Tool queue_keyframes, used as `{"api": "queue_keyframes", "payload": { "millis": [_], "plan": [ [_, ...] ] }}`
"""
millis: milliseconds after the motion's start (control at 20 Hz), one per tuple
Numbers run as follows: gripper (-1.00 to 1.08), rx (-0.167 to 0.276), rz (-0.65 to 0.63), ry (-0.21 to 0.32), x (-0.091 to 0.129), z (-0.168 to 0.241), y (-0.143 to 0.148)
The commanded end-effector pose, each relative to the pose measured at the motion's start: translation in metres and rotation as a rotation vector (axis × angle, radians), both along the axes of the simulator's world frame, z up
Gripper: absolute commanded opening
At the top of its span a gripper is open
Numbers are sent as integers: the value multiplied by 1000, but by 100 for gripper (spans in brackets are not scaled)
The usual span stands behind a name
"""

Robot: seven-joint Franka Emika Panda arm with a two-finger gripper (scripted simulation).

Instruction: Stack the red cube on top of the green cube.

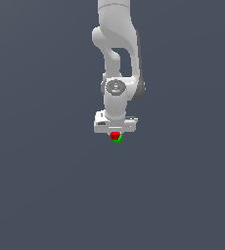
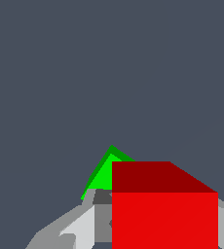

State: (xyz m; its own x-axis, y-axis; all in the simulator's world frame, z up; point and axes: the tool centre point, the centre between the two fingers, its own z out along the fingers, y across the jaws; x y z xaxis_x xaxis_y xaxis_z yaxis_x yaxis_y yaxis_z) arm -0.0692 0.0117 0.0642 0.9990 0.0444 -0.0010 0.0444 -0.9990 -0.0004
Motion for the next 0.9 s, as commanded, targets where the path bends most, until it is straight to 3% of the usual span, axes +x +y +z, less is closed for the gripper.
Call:
{"api": "queue_keyframes", "payload": {
  "millis": [0, 350, 400, 850],
  "plan": [
    [-100, 0, -2, -1, -3, -2, 10],
    [-100, 0, -2, -1, -3, -3, 15],
    [100, 0, -2, -1, -3, -3, 15],
    [100, 0, -2, -1, -3, -3, 15]
  ]
}}
